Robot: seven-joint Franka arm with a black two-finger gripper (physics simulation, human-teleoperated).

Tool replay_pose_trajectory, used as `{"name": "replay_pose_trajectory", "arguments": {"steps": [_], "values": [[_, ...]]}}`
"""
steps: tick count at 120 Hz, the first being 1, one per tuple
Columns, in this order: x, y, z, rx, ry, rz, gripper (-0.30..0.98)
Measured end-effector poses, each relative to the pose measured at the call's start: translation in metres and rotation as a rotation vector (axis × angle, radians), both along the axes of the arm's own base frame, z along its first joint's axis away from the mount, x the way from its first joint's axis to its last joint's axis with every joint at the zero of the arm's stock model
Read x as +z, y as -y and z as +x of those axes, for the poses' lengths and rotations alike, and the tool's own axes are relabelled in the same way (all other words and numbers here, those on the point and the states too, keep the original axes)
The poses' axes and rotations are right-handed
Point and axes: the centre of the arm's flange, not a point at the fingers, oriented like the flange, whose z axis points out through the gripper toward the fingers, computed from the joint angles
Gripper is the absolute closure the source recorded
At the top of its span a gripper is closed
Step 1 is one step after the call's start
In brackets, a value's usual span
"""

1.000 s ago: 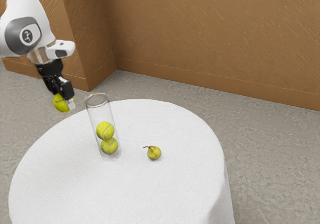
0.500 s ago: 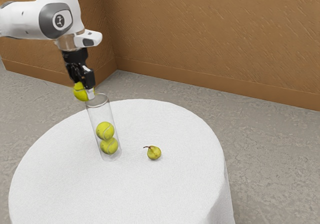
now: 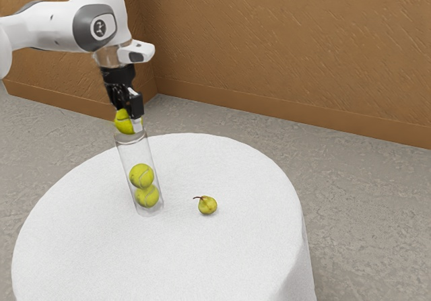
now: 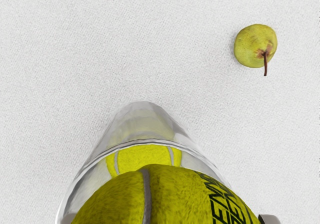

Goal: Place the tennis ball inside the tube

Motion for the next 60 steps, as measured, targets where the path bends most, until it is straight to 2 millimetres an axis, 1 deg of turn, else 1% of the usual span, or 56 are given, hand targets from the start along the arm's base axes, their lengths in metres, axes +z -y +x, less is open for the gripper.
{"name": "replay_pose_trajectory", "arguments": {"steps": [30,60], "values": [[-0.0018,-0.0013,-0.0015,0.001,-0.006,-0.003,0.40],[-0.0031,-0.0005,-0.0019,0.000,-0.012,-0.012,0.18]]}}
